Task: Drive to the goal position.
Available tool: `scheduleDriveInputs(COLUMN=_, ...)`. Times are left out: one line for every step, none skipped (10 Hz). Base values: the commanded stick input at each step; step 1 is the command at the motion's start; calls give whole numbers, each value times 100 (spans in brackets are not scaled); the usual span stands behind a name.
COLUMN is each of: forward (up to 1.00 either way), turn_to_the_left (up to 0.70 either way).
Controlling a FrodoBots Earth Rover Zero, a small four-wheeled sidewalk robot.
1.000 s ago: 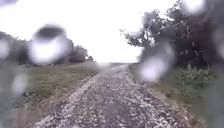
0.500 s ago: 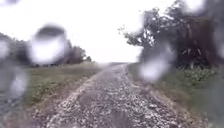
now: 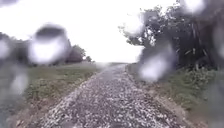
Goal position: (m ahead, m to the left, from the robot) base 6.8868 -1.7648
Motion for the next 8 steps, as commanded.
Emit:
scheduleDriveInputs(forward=70, turn_to_the_left=0)
scheduleDriveInputs(forward=70, turn_to_the_left=0)
scheduleDriveInputs(forward=70, turn_to_the_left=0)
scheduleDriveInputs(forward=70, turn_to_the_left=0)
scheduleDriveInputs(forward=70, turn_to_the_left=0)
scheduleDriveInputs(forward=70, turn_to_the_left=-1)
scheduleDriveInputs(forward=70, turn_to_the_left=-1)
scheduleDriveInputs(forward=70, turn_to_the_left=-1)
